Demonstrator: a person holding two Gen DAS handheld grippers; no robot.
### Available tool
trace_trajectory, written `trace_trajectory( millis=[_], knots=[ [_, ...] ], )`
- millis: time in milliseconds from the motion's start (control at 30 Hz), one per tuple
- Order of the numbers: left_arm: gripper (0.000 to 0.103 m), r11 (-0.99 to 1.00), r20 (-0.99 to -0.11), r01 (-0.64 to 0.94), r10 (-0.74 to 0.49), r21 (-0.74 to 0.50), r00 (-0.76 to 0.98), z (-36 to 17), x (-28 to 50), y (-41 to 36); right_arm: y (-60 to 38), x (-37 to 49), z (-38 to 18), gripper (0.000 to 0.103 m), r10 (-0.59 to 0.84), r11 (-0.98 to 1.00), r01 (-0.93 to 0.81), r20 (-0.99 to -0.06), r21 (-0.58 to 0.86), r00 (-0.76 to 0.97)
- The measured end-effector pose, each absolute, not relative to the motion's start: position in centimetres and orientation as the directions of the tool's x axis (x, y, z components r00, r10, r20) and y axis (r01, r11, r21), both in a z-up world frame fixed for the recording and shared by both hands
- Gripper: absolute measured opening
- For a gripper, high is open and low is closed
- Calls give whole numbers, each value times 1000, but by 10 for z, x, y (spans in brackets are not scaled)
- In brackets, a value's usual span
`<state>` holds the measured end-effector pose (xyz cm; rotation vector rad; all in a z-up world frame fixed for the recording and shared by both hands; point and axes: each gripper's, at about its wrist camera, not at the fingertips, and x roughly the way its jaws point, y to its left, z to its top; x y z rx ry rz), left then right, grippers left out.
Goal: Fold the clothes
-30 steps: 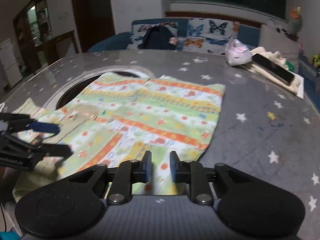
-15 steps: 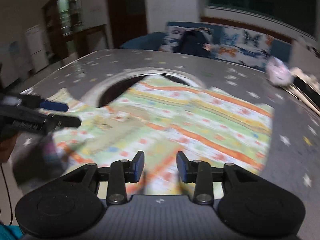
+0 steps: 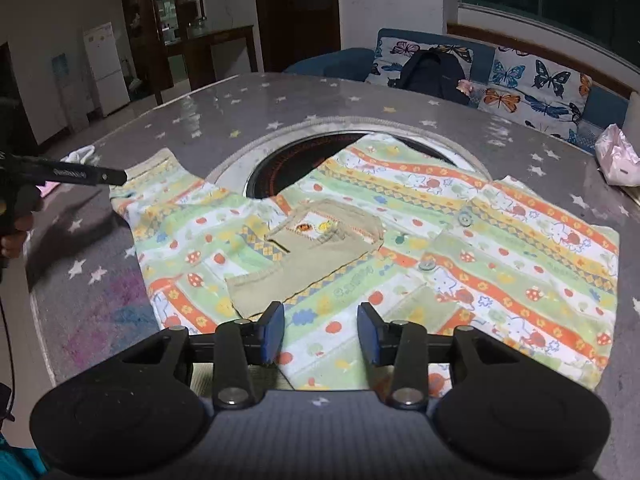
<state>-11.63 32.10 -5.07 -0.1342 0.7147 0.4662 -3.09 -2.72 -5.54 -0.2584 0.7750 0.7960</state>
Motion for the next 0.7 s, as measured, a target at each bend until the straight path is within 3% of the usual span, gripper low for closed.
trace_trajectory(
  millis=[300,367,433,467,500,533,700],
  knots=[
    [67,870,-682,-492,349,-18,642,-64,-109,342,-40,-35,-47,41,541,706,-704,-698,73,470],
    [58,872,-674,-490,350,-20,650,-64,-108,342,-42,-37,-46,42,542,708,-702,-694,74,474],
    [35,877,-665,-480,341,-31,664,-63,-108,341,-45,-39,-45,43,543,712,-698,-689,76,479],
    [31,877,-665,-478,327,-51,671,-62,-107,342,-47,-40,-44,45,545,714,-695,-686,78,483],
    [18,877,-668,-473,305,-81,679,-60,-107,343,-49,-41,-43,48,546,718,-692,-682,80,487],
    [12,875,-668,-472,285,-111,687,-58,-107,343,-52,-42,-42,48,547,722,-687,-677,83,493],
    [11,896,-604,-395,203,-203,770,-23,-108,323,-65,-46,-36,48,547,740,-667,-657,90,518]
  ],
)
